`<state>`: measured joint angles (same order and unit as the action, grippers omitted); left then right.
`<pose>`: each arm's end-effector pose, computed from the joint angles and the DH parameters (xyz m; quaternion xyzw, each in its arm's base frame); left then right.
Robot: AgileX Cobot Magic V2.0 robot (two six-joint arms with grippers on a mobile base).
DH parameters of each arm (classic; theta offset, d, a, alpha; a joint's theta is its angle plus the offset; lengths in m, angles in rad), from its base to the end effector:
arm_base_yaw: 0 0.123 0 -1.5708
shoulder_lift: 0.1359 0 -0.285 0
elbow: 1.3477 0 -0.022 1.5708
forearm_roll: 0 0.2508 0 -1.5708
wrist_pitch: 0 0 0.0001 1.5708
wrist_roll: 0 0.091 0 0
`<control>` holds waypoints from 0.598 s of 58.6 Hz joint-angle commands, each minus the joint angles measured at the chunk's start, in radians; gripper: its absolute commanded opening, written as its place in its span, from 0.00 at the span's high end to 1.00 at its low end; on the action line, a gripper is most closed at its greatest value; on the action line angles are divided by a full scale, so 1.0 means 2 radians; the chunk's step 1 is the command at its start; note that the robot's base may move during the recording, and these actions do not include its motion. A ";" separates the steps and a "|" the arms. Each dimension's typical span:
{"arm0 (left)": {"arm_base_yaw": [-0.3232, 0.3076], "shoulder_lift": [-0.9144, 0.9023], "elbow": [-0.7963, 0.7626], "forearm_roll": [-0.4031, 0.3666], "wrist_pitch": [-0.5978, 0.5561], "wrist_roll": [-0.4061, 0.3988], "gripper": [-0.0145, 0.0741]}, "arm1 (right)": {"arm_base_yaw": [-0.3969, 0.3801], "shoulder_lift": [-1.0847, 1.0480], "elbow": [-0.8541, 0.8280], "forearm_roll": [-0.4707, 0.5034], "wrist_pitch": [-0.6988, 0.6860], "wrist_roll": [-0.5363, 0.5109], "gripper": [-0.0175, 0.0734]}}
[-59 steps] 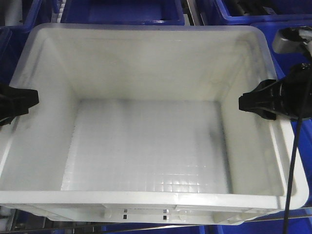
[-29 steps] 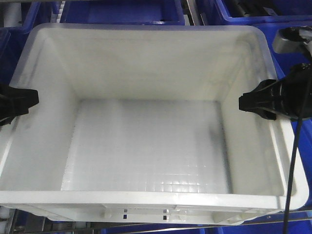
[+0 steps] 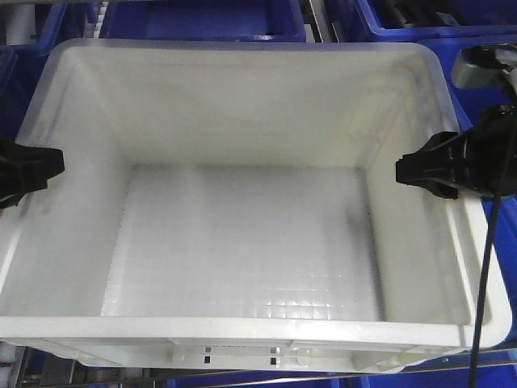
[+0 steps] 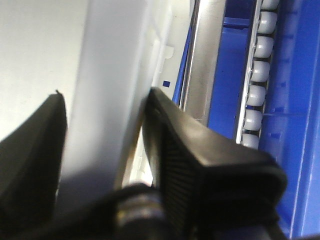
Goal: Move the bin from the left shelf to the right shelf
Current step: 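Hold the white tote level in both grippers above the blue-bin roller shelf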
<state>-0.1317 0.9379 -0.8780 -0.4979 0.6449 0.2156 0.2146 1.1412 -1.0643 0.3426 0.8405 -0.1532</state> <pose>0.1831 -0.0506 0.3562 0.0434 0.8667 -0.2031 0.4535 0.2192 0.0711 0.3571 -0.1089 0.9141 0.1704 0.3515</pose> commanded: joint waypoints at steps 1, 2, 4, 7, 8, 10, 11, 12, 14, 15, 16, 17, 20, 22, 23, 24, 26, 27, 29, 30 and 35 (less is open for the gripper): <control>-0.005 -0.012 -0.020 -0.042 -0.046 0.017 0.84 | 0.002 -0.015 -0.021 0.043 -0.039 -0.020 0.81; -0.005 -0.012 -0.020 -0.042 -0.046 0.017 0.84 | 0.002 -0.015 -0.021 0.043 -0.039 -0.020 0.81; -0.005 -0.012 -0.020 -0.042 -0.046 0.017 0.84 | 0.002 -0.015 -0.021 0.043 -0.039 -0.020 0.81; -0.005 -0.012 -0.020 -0.042 -0.046 0.017 0.84 | 0.002 -0.015 -0.021 0.043 -0.039 -0.020 0.81; -0.005 -0.012 -0.020 -0.042 -0.046 0.017 0.84 | 0.002 -0.015 -0.021 0.043 -0.039 -0.020 0.81; -0.005 -0.012 -0.020 -0.042 -0.046 0.017 0.84 | 0.002 -0.015 -0.021 0.043 -0.039 -0.020 0.81; -0.005 -0.012 -0.020 -0.042 -0.046 0.017 0.84 | 0.002 -0.015 -0.021 0.043 -0.039 -0.020 0.81; -0.005 -0.012 -0.020 -0.042 -0.046 0.017 0.84 | 0.002 -0.015 -0.021 0.043 -0.039 -0.020 0.81; -0.005 -0.012 -0.020 -0.042 -0.046 0.017 0.84 | 0.002 -0.015 -0.021 0.043 -0.039 -0.020 0.81; -0.005 -0.013 -0.020 -0.042 -0.047 0.017 0.84 | 0.002 -0.015 -0.021 0.043 -0.039 -0.020 0.81; -0.005 -0.013 -0.020 -0.042 -0.049 0.017 0.84 | 0.002 -0.015 -0.021 0.043 -0.039 -0.020 0.81; -0.005 -0.013 -0.020 -0.042 -0.050 0.017 0.84 | 0.002 -0.015 -0.021 0.043 -0.039 -0.020 0.81; -0.005 -0.013 -0.020 -0.042 -0.056 0.017 0.84 | 0.002 -0.015 -0.021 0.043 -0.039 -0.020 0.81; -0.005 -0.013 -0.020 -0.042 -0.059 0.017 0.84 | 0.002 -0.015 -0.021 0.043 -0.039 -0.020 0.81; -0.005 -0.013 -0.020 -0.042 -0.060 0.017 0.84 | 0.002 -0.015 -0.021 0.043 -0.039 -0.020 0.81; -0.005 -0.013 -0.020 -0.042 -0.060 0.017 0.84 | 0.002 -0.015 -0.021 0.043 -0.039 -0.020 0.81; -0.005 -0.013 -0.020 -0.042 -0.060 0.017 0.84 | 0.002 -0.015 -0.021 0.043 -0.039 -0.020 0.81; -0.005 -0.013 -0.020 -0.042 -0.060 0.017 0.84 | 0.002 -0.015 -0.021 0.043 -0.039 -0.020 0.81; -0.005 -0.013 -0.020 -0.042 -0.060 0.017 0.84 | 0.002 -0.015 -0.021 0.043 -0.039 -0.020 0.81; -0.005 -0.013 -0.020 -0.042 -0.060 0.017 0.84 | 0.002 -0.015 -0.021 0.043 -0.039 -0.020 0.81; -0.005 -0.013 -0.020 -0.042 -0.060 0.017 0.84 | 0.002 -0.015 -0.021 0.043 -0.039 -0.020 0.81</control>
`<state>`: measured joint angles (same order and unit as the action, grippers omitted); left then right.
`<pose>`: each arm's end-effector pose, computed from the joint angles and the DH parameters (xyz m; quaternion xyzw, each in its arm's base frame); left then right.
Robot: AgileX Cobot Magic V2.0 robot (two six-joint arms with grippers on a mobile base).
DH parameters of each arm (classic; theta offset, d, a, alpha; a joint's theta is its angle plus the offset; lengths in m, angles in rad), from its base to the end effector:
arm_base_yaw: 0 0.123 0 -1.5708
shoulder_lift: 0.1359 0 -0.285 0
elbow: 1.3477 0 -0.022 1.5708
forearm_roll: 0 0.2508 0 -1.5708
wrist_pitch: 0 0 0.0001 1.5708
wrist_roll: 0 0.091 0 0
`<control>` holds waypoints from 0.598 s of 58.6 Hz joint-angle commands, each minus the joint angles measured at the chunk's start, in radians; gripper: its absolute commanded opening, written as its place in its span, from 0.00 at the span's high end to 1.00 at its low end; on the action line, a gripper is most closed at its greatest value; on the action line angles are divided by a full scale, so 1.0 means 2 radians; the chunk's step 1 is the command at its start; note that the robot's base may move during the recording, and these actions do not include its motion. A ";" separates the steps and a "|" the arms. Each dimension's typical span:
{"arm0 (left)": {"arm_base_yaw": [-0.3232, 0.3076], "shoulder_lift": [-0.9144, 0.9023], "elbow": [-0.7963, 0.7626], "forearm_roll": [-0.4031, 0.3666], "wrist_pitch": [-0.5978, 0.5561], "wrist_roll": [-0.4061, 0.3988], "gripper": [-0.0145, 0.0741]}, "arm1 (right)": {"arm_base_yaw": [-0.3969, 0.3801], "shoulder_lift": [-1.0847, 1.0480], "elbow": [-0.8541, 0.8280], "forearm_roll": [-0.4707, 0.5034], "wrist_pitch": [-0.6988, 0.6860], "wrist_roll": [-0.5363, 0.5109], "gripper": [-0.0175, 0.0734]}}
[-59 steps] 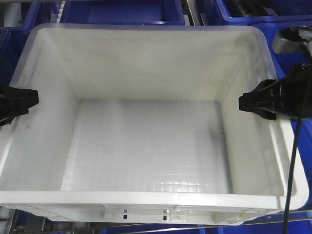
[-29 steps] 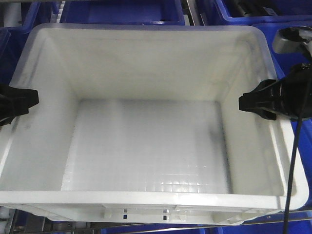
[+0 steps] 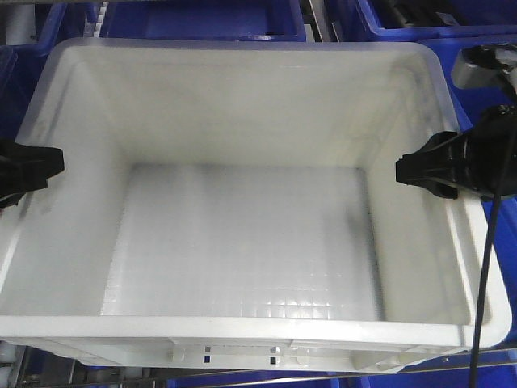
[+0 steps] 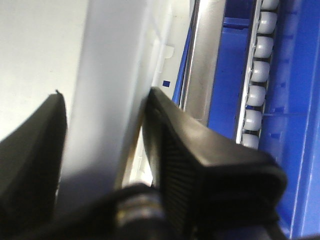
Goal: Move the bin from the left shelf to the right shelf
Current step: 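Hold the white tote level in both grippers above the blue-bin roller shelf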
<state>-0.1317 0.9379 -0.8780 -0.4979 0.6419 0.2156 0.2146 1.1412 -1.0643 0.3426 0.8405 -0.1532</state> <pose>0.1833 -0.0506 0.3564 0.0429 0.8661 -0.2029 0.4548 0.2192 0.0711 0.3571 -0.1089 0.9141 0.1704 0.3515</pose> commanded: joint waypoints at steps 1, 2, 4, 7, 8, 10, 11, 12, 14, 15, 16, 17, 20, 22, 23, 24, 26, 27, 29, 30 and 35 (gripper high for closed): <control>-0.005 -0.013 -0.020 -0.042 -0.059 0.017 0.84 | 0.002 -0.015 -0.021 0.043 -0.039 -0.020 0.81; -0.005 -0.013 -0.020 -0.042 -0.059 0.017 0.84 | 0.002 -0.015 -0.021 0.043 -0.039 -0.020 0.81; -0.005 -0.013 -0.020 -0.042 -0.059 0.017 0.84 | 0.002 -0.015 -0.021 0.043 -0.039 -0.020 0.81; -0.005 -0.013 -0.020 -0.042 -0.059 0.017 0.84 | 0.002 -0.015 -0.021 0.043 -0.039 -0.020 0.81; -0.005 -0.013 -0.020 -0.042 -0.059 0.017 0.84 | 0.002 -0.015 -0.021 0.043 -0.039 -0.020 0.81; -0.005 -0.013 -0.020 -0.042 -0.060 0.017 0.84 | 0.002 -0.015 -0.021 0.043 -0.039 -0.020 0.81; -0.005 -0.013 -0.020 -0.042 -0.060 0.017 0.84 | 0.002 -0.015 -0.021 0.043 -0.039 -0.020 0.81; -0.005 -0.013 -0.020 -0.042 -0.060 0.017 0.84 | 0.002 -0.015 -0.021 0.043 -0.039 -0.020 0.81; -0.005 -0.013 -0.020 -0.042 -0.060 0.017 0.84 | 0.002 -0.015 -0.021 0.043 -0.039 -0.020 0.81; -0.005 -0.013 -0.020 -0.042 -0.060 0.017 0.84 | 0.002 -0.015 -0.021 0.043 -0.039 -0.020 0.81; -0.005 -0.013 -0.020 -0.042 -0.060 0.017 0.84 | 0.002 -0.015 -0.021 0.043 -0.039 -0.020 0.81; -0.005 -0.013 -0.020 -0.042 -0.060 0.017 0.84 | 0.002 -0.015 -0.021 0.043 -0.039 -0.020 0.81; -0.005 -0.013 -0.020 -0.042 -0.059 0.017 0.84 | 0.002 -0.015 -0.021 0.043 -0.039 -0.020 0.81; -0.005 -0.013 -0.020 -0.042 -0.058 0.017 0.84 | 0.002 -0.015 -0.021 0.043 -0.039 -0.020 0.81; -0.005 -0.013 -0.020 -0.042 -0.058 0.017 0.84 | 0.002 -0.015 -0.021 0.043 -0.039 -0.020 0.81; -0.005 -0.013 -0.020 -0.042 -0.058 0.017 0.84 | 0.002 -0.015 -0.021 0.043 -0.039 -0.020 0.81; -0.005 -0.013 -0.020 -0.042 -0.058 0.017 0.84 | 0.002 -0.015 -0.021 0.042 -0.039 -0.020 0.81; -0.005 -0.013 -0.020 -0.042 -0.058 0.017 0.84 | 0.002 -0.015 -0.021 0.042 -0.039 -0.020 0.81; -0.005 -0.013 -0.020 -0.042 -0.059 0.017 0.84 | 0.002 -0.015 -0.021 0.042 -0.038 -0.020 0.81; -0.005 -0.013 -0.020 -0.042 -0.059 0.017 0.84 | 0.002 -0.015 -0.021 0.042 -0.038 -0.020 0.81; -0.005 -0.013 -0.020 -0.042 -0.060 0.017 0.84 | 0.002 -0.015 -0.021 0.043 -0.039 -0.020 0.81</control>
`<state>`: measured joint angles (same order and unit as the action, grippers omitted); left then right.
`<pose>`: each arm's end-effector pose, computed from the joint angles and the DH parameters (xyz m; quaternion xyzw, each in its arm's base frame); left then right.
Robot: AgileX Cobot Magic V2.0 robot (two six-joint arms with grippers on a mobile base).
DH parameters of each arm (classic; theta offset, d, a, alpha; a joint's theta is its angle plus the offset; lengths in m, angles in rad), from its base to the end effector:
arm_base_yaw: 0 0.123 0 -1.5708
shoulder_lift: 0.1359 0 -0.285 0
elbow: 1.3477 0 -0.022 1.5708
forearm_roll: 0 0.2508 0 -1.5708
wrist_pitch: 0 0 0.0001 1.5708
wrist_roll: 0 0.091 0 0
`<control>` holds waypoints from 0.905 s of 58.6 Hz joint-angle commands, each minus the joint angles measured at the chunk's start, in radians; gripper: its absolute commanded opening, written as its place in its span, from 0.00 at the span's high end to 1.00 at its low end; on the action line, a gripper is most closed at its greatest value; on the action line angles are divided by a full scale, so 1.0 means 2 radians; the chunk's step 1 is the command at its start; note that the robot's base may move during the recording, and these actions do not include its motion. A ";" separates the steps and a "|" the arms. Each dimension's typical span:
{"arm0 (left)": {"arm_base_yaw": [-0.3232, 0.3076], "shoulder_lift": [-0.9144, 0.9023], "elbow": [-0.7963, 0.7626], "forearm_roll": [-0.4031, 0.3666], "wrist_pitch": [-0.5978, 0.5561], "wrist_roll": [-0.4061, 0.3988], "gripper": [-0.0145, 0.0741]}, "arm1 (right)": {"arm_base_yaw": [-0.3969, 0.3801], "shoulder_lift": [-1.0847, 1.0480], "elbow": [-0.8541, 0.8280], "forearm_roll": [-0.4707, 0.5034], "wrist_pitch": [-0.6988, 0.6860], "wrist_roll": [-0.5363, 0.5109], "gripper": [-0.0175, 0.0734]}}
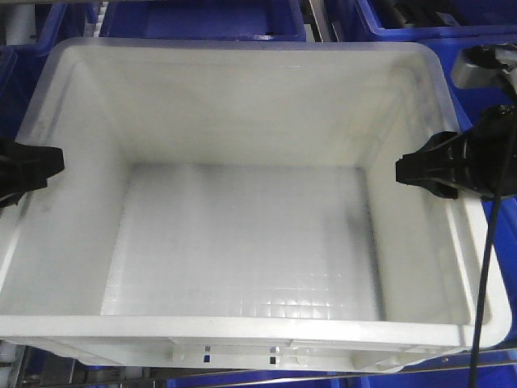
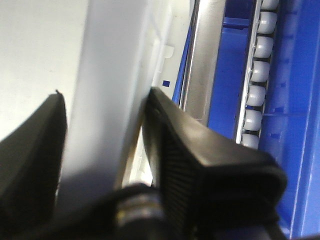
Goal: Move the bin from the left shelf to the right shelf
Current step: 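Hold the white tote level in both grippers above the blue-bin roller shelf, then lower the white tote with both grippers onto the roller shelf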
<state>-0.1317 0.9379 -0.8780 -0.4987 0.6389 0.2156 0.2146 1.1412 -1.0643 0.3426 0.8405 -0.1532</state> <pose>0.1834 -0.0505 0.3566 0.0423 0.8654 -0.2030 0.4561 0.2192 0.0711 0.3571 -0.1089 0.9141 0.1704 0.3515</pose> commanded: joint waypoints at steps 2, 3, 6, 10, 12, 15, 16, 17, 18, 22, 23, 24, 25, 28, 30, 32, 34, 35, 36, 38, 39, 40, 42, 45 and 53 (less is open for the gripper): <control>-0.005 -0.013 -0.020 -0.041 -0.058 0.017 0.84 | 0.002 -0.015 -0.021 0.043 -0.039 -0.020 0.81; -0.005 -0.013 -0.020 -0.041 -0.058 0.017 0.84 | 0.002 -0.015 -0.021 0.043 -0.039 -0.020 0.81; -0.005 -0.013 -0.020 -0.041 -0.058 0.017 0.84 | 0.002 -0.015 -0.021 0.043 -0.039 -0.020 0.81; -0.005 -0.013 -0.020 -0.041 -0.057 0.017 0.84 | 0.002 -0.015 -0.021 0.043 -0.039 -0.020 0.81; -0.005 -0.013 -0.020 -0.041 -0.055 0.017 0.84 | 0.002 -0.015 -0.021 0.043 -0.039 -0.020 0.81; -0.005 -0.013 -0.020 -0.041 -0.055 0.017 0.84 | 0.002 -0.015 -0.021 0.043 -0.039 -0.020 0.81; -0.005 -0.012 -0.020 -0.041 -0.055 0.017 0.84 | 0.002 -0.015 -0.021 0.043 -0.040 -0.020 0.81; -0.005 -0.011 -0.020 -0.041 -0.055 0.018 0.84 | 0.002 -0.015 -0.021 0.043 -0.042 -0.020 0.81; -0.005 -0.010 -0.020 -0.041 -0.055 0.018 0.84 | 0.002 -0.015 -0.021 0.043 -0.043 -0.020 0.81; -0.005 -0.004 -0.020 -0.041 -0.055 0.018 0.84 | 0.002 -0.014 -0.021 0.043 -0.047 -0.020 0.81; -0.005 -0.003 -0.020 -0.041 -0.055 0.018 0.84 | 0.002 -0.014 -0.021 0.043 -0.048 -0.020 0.81; -0.005 0.000 -0.020 -0.041 -0.055 0.018 0.84 | 0.002 -0.013 -0.021 0.043 -0.049 -0.020 0.81; -0.005 0.002 -0.020 -0.041 -0.055 0.018 0.84 | 0.002 -0.013 -0.021 0.043 -0.051 -0.021 0.81; -0.005 0.008 -0.020 -0.041 -0.055 0.018 0.84 | 0.002 -0.011 -0.021 0.041 -0.055 -0.023 0.81; -0.005 0.013 -0.020 -0.041 -0.055 0.018 0.84 | 0.002 -0.009 -0.021 0.041 -0.058 -0.025 0.81; -0.005 0.017 -0.020 -0.041 -0.055 0.018 0.84 | 0.002 -0.007 -0.021 0.041 -0.061 -0.029 0.81; -0.005 0.020 -0.020 -0.041 -0.055 0.018 0.84 | 0.002 -0.005 -0.021 0.041 -0.063 -0.034 0.81; -0.005 0.022 -0.020 -0.041 -0.055 0.018 0.84 | 0.002 -0.003 -0.021 0.041 -0.064 -0.037 0.81; -0.005 0.025 -0.020 -0.041 -0.055 0.018 0.84 | 0.002 -0.002 -0.021 0.041 -0.066 -0.039 0.81; -0.005 0.028 -0.020 -0.041 -0.055 0.018 0.84 | 0.002 0.001 -0.021 0.041 -0.070 -0.042 0.81; -0.005 0.030 -0.020 -0.041 -0.056 0.018 0.84 | 0.002 0.003 -0.021 0.041 -0.071 -0.044 0.81; -0.005 0.031 -0.020 -0.041 -0.056 0.018 0.84 | 0.002 0.003 -0.021 0.041 -0.074 -0.047 0.81; -0.005 0.036 -0.020 -0.041 -0.056 0.018 0.84 | 0.002 0.006 -0.021 0.041 -0.077 -0.049 0.81; -0.005 0.038 -0.020 -0.041 -0.057 0.018 0.84 | 0.002 0.011 -0.021 0.041 -0.082 -0.052 0.81; -0.005 0.042 -0.020 -0.040 -0.059 0.022 0.84 | 0.002 0.021 -0.021 0.041 -0.099 -0.062 0.81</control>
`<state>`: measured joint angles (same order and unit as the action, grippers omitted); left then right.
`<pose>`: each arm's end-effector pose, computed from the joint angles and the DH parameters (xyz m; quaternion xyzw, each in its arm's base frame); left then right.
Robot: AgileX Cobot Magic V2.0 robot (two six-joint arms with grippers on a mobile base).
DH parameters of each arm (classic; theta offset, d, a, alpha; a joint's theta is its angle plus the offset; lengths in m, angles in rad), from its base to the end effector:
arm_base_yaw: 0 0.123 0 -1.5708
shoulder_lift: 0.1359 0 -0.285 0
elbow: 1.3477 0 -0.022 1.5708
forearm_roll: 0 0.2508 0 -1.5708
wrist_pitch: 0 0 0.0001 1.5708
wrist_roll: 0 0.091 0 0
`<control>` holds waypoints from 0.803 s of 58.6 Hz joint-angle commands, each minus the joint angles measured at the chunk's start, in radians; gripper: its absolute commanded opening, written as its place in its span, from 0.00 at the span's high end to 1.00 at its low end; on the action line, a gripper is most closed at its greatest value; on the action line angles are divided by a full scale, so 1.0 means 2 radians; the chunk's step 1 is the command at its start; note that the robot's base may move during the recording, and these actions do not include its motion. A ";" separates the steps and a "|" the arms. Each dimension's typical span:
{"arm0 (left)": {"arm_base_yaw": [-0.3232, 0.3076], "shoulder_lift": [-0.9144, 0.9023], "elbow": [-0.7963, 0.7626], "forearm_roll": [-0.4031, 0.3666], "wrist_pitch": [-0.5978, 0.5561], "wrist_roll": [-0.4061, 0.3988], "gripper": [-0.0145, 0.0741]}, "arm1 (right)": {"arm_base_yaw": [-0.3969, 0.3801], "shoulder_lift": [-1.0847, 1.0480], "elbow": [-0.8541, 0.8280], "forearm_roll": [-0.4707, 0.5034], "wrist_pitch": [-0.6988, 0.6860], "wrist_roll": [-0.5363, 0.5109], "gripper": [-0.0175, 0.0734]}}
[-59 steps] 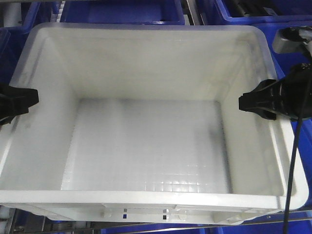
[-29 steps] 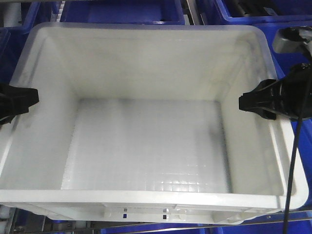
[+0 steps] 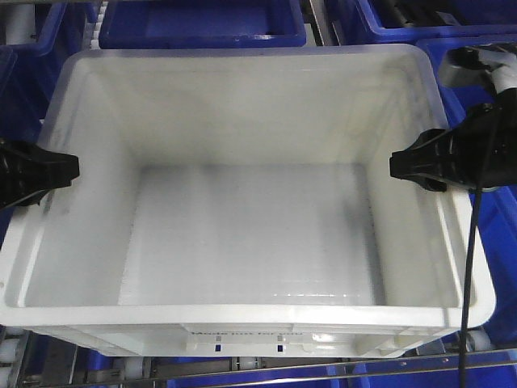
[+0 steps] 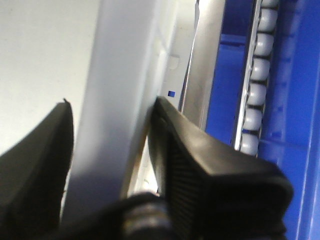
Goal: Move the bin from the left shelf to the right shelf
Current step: 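Lower the white tote with both grippers onto the roller shelf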
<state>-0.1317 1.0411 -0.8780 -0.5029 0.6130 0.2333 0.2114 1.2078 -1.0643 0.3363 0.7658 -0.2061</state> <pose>0.2079 -0.0530 0.3377 0.0381 0.8837 -0.1950 0.4238 0.2396 0.0727 0.3453 -0.1218 0.9122 0.1530 0.3601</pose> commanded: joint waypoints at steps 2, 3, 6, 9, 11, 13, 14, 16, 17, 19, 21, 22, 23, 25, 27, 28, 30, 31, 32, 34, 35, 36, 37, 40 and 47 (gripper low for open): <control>-0.005 -0.010 -0.020 -0.038 -0.047 0.013 0.84 | 0.004 -0.010 -0.021 0.044 -0.066 -0.037 0.81; -0.005 -0.010 -0.020 -0.038 -0.047 0.013 0.84 | 0.004 -0.009 -0.021 0.044 -0.068 -0.037 0.81; -0.005 -0.010 -0.020 -0.038 -0.048 0.013 0.84 | 0.004 -0.006 -0.021 0.044 -0.074 -0.037 0.81; -0.005 -0.010 -0.020 -0.038 -0.049 0.013 0.84 | 0.004 -0.003 -0.021 0.044 -0.079 -0.039 0.81; -0.005 -0.010 -0.020 -0.038 -0.049 0.013 0.84 | 0.004 -0.003 -0.021 0.045 -0.083 -0.042 0.81; -0.005 -0.010 -0.020 -0.038 -0.049 0.013 0.84 | 0.004 -0.001 -0.021 0.045 -0.088 -0.045 0.81; -0.005 -0.010 -0.020 -0.038 -0.049 0.013 0.84 | 0.004 -0.001 -0.021 0.045 -0.090 -0.047 0.81; -0.005 -0.010 -0.020 -0.038 -0.049 0.013 0.84 | 0.004 0.002 -0.021 0.045 -0.093 -0.049 0.81; -0.005 -0.010 -0.020 -0.038 -0.049 0.013 0.84 | 0.004 0.003 -0.021 0.045 -0.094 -0.051 0.81; -0.005 -0.010 -0.020 -0.038 -0.047 0.013 0.84 | 0.004 0.005 -0.021 0.045 -0.098 -0.051 0.81; -0.005 -0.010 -0.020 -0.038 -0.046 0.013 0.84 | 0.004 0.008 -0.021 0.045 -0.100 -0.052 0.81; -0.005 -0.010 -0.020 -0.038 -0.045 0.013 0.84 | 0.004 0.010 -0.021 0.045 -0.101 -0.052 0.81; -0.005 -0.010 -0.020 -0.038 -0.045 0.013 0.84 | 0.004 0.012 -0.022 0.045 -0.104 -0.053 0.81; -0.005 -0.010 -0.020 -0.038 -0.045 0.013 0.84 | 0.004 0.015 -0.022 0.045 -0.106 -0.053 0.81; -0.005 -0.010 -0.020 -0.038 -0.044 0.013 0.84 | 0.004 0.018 -0.022 0.045 -0.108 -0.055 0.81; -0.005 -0.010 -0.020 -0.038 -0.044 0.013 0.84 | 0.004 0.020 -0.022 0.045 -0.109 -0.055 0.81; -0.005 -0.010 -0.020 -0.038 -0.044 0.013 0.84 | 0.004 0.023 -0.022 0.045 -0.112 -0.057 0.81; -0.005 -0.010 -0.020 -0.038 -0.044 0.013 0.84 | 0.004 0.025 -0.022 0.046 -0.113 -0.058 0.81; -0.005 -0.010 -0.020 -0.038 -0.044 0.013 0.84 | 0.004 0.026 -0.022 0.046 -0.115 -0.060 0.81; -0.005 -0.010 -0.020 -0.038 -0.044 0.013 0.84 | 0.004 0.029 -0.022 0.046 -0.117 -0.060 0.81; -0.005 -0.010 -0.020 -0.038 -0.044 0.013 0.84 | 0.004 0.029 -0.022 0.046 -0.118 -0.060 0.81; -0.005 -0.010 -0.020 -0.038 -0.044 0.013 0.84 | 0.004 0.030 -0.022 0.046 -0.120 -0.060 0.81; -0.005 -0.010 -0.020 -0.038 -0.044 0.013 0.84 | 0.004 0.031 -0.022 0.046 -0.121 -0.060 0.81; -0.005 -0.010 -0.020 -0.038 -0.045 0.013 0.84 | 0.004 0.032 -0.022 0.046 -0.124 -0.060 0.81; -0.005 -0.005 -0.020 -0.035 -0.044 0.013 0.84 | 0.004 0.035 -0.022 0.046 -0.131 -0.060 0.81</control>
<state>-0.1259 1.0477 -0.8780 -0.4909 0.5859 0.2271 0.2114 1.3051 -1.0643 0.3666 0.6559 -0.3088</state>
